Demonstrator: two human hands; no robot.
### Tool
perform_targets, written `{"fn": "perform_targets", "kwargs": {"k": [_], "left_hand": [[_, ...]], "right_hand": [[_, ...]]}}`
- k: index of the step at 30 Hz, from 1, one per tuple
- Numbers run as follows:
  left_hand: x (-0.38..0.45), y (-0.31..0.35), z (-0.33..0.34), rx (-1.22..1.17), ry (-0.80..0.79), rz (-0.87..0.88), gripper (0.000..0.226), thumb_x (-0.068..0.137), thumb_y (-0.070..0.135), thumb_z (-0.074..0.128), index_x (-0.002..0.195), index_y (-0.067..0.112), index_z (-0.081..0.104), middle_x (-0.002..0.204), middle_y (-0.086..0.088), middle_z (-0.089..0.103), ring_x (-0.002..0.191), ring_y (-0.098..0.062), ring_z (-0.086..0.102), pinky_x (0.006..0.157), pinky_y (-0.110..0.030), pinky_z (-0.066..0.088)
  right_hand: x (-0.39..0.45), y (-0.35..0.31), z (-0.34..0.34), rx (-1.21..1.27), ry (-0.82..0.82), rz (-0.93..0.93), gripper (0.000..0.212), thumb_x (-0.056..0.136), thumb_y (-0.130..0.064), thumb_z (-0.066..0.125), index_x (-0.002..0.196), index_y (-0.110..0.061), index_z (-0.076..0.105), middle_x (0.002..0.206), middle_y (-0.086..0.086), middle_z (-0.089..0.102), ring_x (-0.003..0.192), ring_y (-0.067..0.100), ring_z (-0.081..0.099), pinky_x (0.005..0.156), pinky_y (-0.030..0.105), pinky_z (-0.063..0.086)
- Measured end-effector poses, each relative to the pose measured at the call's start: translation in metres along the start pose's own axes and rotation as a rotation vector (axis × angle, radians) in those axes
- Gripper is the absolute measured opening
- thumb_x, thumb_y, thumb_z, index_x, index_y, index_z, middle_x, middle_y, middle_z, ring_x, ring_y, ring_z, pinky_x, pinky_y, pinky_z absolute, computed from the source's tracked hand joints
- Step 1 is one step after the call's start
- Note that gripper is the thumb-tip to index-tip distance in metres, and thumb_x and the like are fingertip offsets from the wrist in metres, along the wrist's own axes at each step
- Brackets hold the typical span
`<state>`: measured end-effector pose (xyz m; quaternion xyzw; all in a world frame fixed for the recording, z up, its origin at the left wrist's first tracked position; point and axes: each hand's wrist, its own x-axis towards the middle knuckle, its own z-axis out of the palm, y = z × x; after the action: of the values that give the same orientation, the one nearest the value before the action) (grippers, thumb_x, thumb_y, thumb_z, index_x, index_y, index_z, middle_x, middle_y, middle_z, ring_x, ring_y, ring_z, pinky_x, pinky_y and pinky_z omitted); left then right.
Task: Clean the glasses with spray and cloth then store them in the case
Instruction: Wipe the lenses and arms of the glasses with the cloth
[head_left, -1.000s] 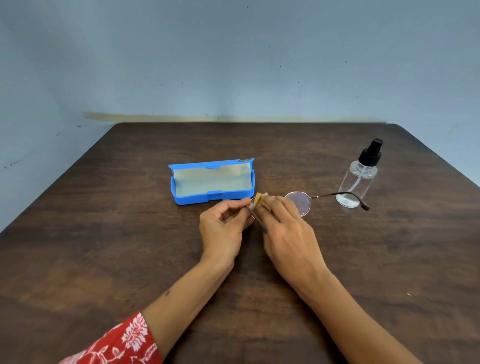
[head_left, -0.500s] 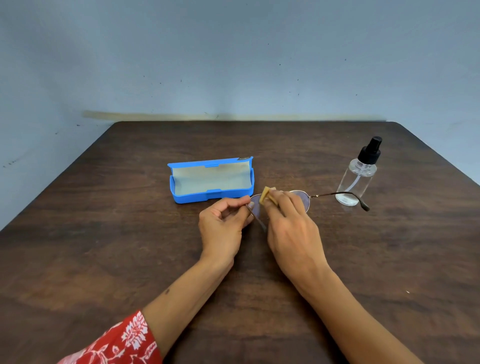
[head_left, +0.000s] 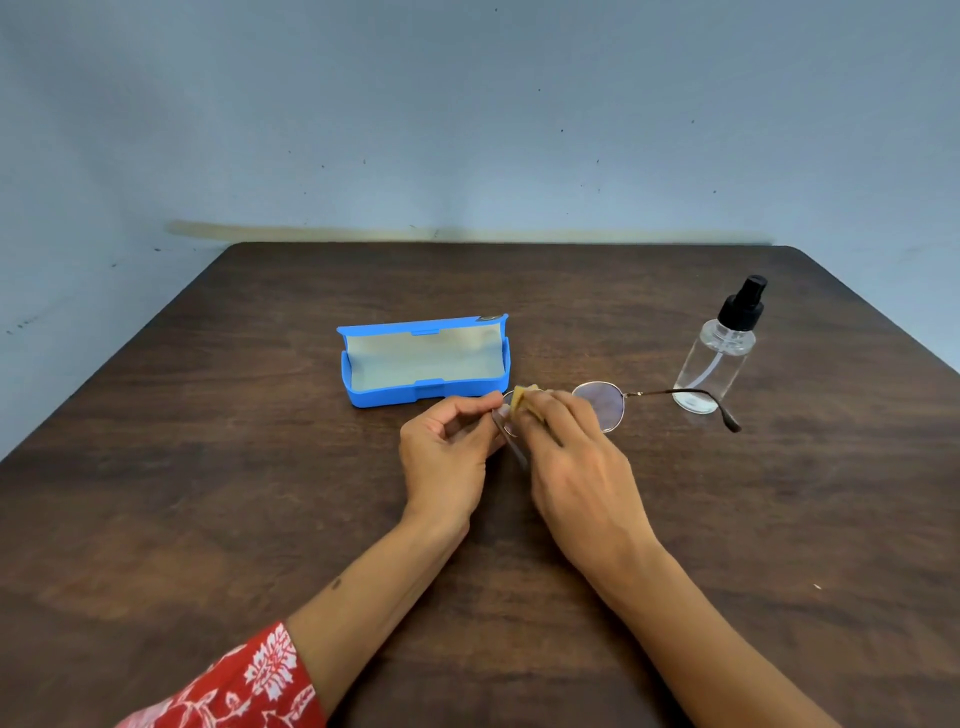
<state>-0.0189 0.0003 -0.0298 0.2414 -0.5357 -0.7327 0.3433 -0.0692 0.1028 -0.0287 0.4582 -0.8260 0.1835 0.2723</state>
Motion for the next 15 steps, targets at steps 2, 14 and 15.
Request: {"fn": "perform_targets", "kwargs": {"k": [2,14,15], "left_hand": [[0.0001,0.0003,0.0001,0.015,0.000,0.002,0.020,0.077,-0.006,0.068,0.079,0.014,0.074,0.082,-0.003,0.076,0.086,-0.015,0.071,0.078,-0.032,0.059],[0.0000,-0.0002,-0.0003,-0.011,0.002,-0.006,0.017,0.078,-0.007,0.068,0.084,0.009,0.073,0.087,-0.010,0.075,0.090,-0.022,0.071,0.080,-0.033,0.058],[-0.0002,-0.0004,-0.0003,-0.014,0.004,-0.003,0.017,0.078,-0.006,0.068,0.084,0.008,0.073,0.089,-0.012,0.074,0.092,-0.025,0.070,0.081,-0.035,0.058]], "right_hand": [[0.0018,0.0024,-0.0009,0.009,-0.016,0.080,0.035,0.069,0.005,0.072,0.104,0.005,0.067,0.104,0.016,0.067,0.098,0.030,0.065,0.077,0.030,0.057],[-0.0014,-0.0019,-0.0006,0.029,-0.049,0.000,0.034,0.079,0.000,0.051,0.109,0.002,0.066,0.110,0.014,0.066,0.103,0.028,0.063,0.089,0.031,0.052],[-0.0020,-0.0029,-0.0004,0.034,-0.049,-0.022,0.036,0.080,-0.003,0.044,0.109,0.001,0.067,0.110,0.013,0.067,0.102,0.027,0.063,0.089,0.030,0.052]]}}
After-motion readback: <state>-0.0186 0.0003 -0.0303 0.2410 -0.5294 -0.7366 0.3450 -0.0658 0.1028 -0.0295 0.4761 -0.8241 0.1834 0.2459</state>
